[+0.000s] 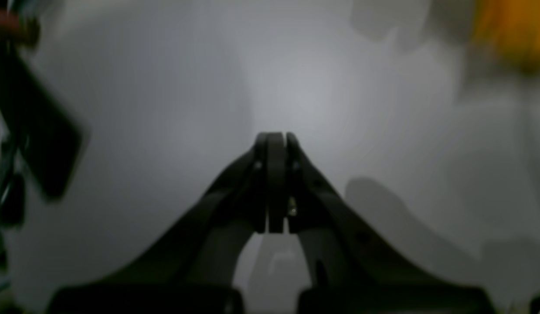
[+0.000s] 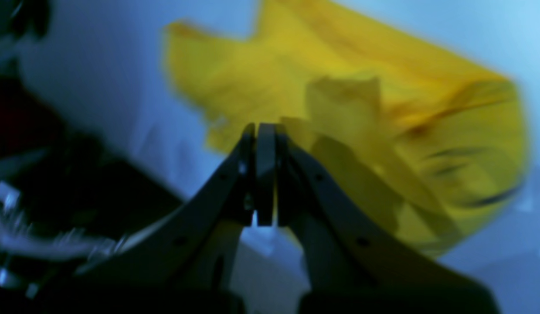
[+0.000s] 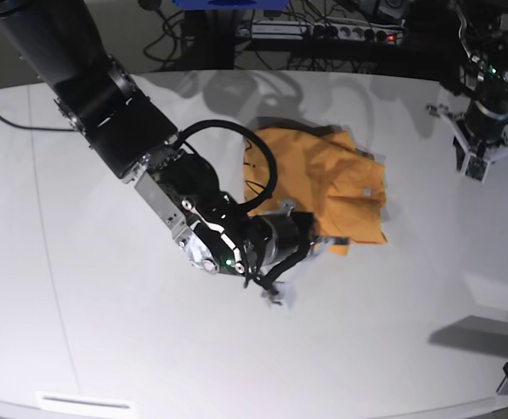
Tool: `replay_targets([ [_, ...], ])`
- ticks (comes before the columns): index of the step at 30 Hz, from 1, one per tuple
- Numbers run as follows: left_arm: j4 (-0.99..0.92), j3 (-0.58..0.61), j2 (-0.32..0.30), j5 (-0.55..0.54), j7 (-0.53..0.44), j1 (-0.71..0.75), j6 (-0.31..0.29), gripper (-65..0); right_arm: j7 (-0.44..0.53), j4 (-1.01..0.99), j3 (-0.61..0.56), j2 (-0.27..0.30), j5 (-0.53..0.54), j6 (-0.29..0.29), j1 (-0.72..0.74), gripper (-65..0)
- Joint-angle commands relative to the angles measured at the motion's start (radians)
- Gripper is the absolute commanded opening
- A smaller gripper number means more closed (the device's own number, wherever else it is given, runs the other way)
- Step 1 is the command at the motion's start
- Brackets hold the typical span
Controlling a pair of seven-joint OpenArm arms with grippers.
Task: Fold the T-shirt properly
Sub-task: 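Lower the left gripper to the stack's opposite side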
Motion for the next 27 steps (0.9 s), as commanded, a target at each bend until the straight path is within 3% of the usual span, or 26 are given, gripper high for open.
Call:
replay_targets([
  [1,0.013,-0.007,-0.013,0.001,-0.009,-0.02,0.01,-65.0,0.001,0.025,0.006,-0.007,0.0,0.006,0.023,-65.0],
  [8,0.02,0.004,0.034,-0.001,-0.009,-0.139,0.01,-65.0,-0.068,0.097,0.127,0.013,0.003,-0.085,-0.038,-65.0],
  [18,0.031,0.185,0.08,-0.002,-0.01,-0.224,0.01,-65.0,-0.076,0.106,0.147,0.039,-0.001,-0.085,-0.078,-65.0],
  [27,-0.07,0.194,0.111,0.008,-0.009,-0.304,0.01,-65.0,-0.076,0.108,0.149,0.039,-0.001,-0.085,-0.112,-65.0],
])
